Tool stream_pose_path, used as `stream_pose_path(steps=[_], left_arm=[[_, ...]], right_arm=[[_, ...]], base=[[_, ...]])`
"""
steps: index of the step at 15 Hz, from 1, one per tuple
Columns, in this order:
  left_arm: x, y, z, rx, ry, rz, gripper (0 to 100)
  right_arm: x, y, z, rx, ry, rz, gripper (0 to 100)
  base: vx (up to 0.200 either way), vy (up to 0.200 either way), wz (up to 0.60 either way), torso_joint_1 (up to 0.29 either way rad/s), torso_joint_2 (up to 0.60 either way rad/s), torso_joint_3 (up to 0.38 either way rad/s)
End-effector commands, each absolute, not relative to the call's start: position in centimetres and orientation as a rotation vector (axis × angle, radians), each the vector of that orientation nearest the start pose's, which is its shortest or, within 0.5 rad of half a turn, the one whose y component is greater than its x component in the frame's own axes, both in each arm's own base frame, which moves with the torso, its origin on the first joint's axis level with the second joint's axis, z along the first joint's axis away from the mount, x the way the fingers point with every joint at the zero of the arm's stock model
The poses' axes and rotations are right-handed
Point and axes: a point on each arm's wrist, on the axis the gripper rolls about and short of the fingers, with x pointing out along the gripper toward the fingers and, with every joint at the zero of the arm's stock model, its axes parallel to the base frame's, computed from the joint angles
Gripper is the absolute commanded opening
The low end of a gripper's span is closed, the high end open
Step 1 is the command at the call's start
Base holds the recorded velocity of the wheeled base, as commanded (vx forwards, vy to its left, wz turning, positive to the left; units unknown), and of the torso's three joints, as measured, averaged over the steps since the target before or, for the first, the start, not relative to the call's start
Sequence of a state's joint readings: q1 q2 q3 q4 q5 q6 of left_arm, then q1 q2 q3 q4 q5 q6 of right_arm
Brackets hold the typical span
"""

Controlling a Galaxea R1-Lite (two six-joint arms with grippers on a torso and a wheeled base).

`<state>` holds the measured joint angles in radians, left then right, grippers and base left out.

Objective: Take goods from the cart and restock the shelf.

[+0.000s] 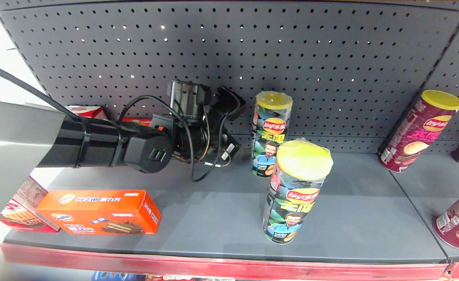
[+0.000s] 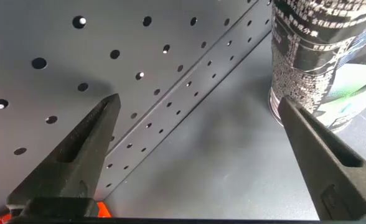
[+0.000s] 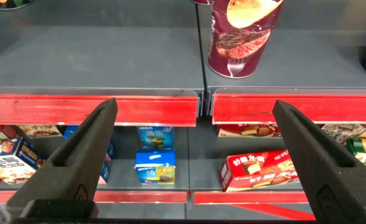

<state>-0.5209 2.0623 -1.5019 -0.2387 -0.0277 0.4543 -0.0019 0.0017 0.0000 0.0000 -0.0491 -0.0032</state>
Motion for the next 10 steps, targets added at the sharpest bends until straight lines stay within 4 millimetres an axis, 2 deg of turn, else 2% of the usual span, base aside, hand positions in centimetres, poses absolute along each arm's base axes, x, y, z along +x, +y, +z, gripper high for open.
stream_pose_path(steps=[1,3,4,6,9,10], left_arm=[[36.6,-19.9,21.9,0.506,0.161,-0.581,100],[36.1,-18.9,23.4,0.499,0.129,-0.56,100],[35.3,-17.9,25.2,0.489,0.09,-0.539,100],[33.6,-16.8,27.4,0.472,0.046,-0.522,100],[30.2,-15.1,29.5,0.428,0.013,-0.506,100],[28.1,-14.2,30.4,0.423,-0.01,-0.503,100]], right_arm=[[-2.3,-0.1,7.6,-0.005,0.003,-0.051,100],[-2.3,-0.1,7.6,-0.003,0.003,-0.051,100],[-2.3,-0.1,7.6,-0.003,0.003,-0.051,100],[-2.3,-0.1,7.6,-0.005,0.003,-0.051,100],[-2.3,-0.1,7.6,-0.005,0.003,-0.051,100],[-2.3,-0.1,7.6,-0.003,0.003,-0.051,100]], base=[[0.0,0.0,0.0,0.0,0.0,0.0],[0.0,0.0,0.0,0.0,0.0,0.0],[0.0,0.0,0.0,0.0,0.0,0.0],[0.0,0.0,0.0,0.0,0.0,0.0],[0.0,0.0,0.0,0.0,0.0,0.0],[0.0,0.0,0.0,0.0,0.0,0.0]])
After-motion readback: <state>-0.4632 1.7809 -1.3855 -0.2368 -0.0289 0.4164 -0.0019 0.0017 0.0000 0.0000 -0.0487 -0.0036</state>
